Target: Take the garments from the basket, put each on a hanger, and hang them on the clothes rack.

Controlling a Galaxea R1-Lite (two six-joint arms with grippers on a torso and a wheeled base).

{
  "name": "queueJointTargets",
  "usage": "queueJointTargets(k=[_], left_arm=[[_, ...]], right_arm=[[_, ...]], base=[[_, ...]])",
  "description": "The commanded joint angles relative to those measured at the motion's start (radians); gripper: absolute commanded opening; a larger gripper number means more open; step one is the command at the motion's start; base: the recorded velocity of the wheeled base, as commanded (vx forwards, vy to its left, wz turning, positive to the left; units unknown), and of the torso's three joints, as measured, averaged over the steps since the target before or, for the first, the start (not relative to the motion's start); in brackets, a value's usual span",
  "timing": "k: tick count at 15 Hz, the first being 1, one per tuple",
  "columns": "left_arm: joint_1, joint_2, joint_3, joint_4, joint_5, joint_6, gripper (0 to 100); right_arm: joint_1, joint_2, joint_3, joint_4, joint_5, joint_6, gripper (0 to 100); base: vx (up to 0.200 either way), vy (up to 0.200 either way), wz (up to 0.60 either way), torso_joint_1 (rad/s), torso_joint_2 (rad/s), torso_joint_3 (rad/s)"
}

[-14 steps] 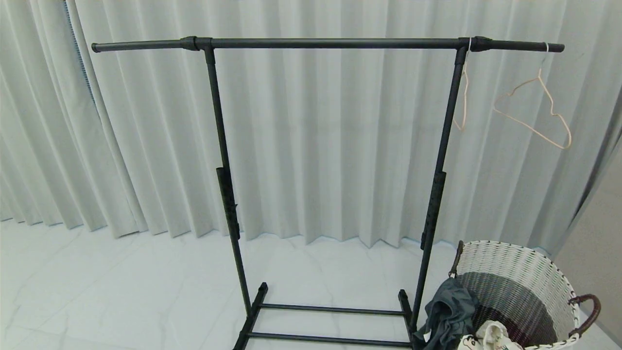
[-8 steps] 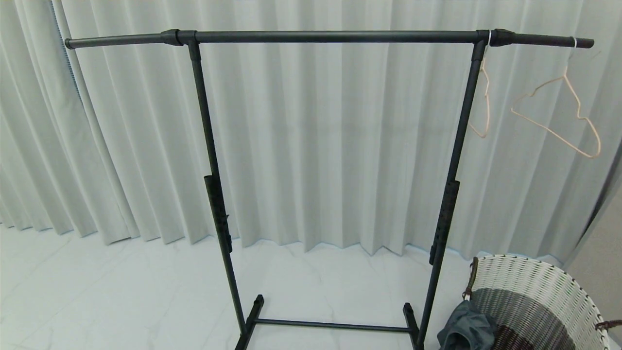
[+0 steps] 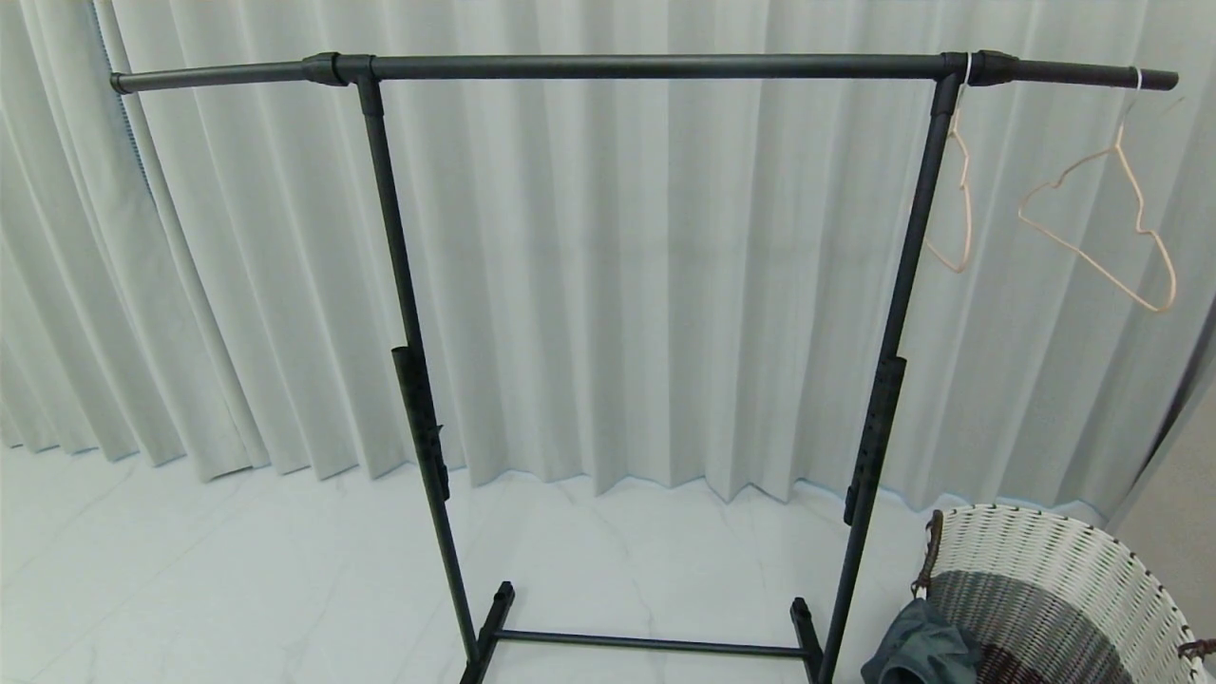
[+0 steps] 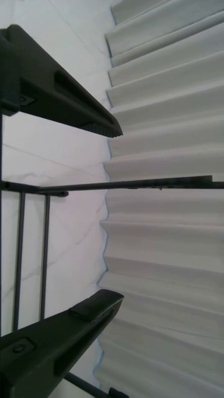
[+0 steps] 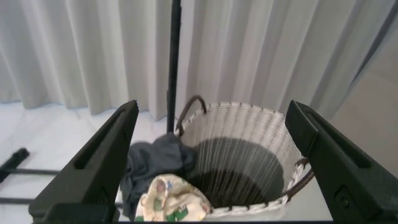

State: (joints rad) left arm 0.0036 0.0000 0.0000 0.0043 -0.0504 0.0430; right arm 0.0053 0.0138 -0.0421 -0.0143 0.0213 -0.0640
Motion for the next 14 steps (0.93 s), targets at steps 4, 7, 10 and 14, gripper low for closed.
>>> queueJointTargets(k=[4,7,10,14], left_arm=[[0.001,0.002,0.000,0.000,0.000,0.000,100],[-0.001,0.002,0.000,0.000,0.000,0.000,100],[0.001,0.002,0.000,0.000,0.000,0.003,100],[-0.001,0.002,0.000,0.000,0.000,0.002,100]], right_arm=[[0.041,0.321,-0.231,0.040,-0.003,-0.119,100],[0.044,0.661,-0.272,0.050,0.003,-0.250,100],[0.044,1.011,-0.285,0.034,-0.003,-0.473,100],[0.056,1.296,-0.271,0.002,-0.003,-0.694,100]], base=[[0.000,0.000,0.00,0.000,0.00,0.000],[0.000,0.000,0.00,0.000,0.00,0.000],[0.000,0.000,0.00,0.000,0.00,0.000],[0.000,0.000,0.00,0.000,0.00,0.000]])
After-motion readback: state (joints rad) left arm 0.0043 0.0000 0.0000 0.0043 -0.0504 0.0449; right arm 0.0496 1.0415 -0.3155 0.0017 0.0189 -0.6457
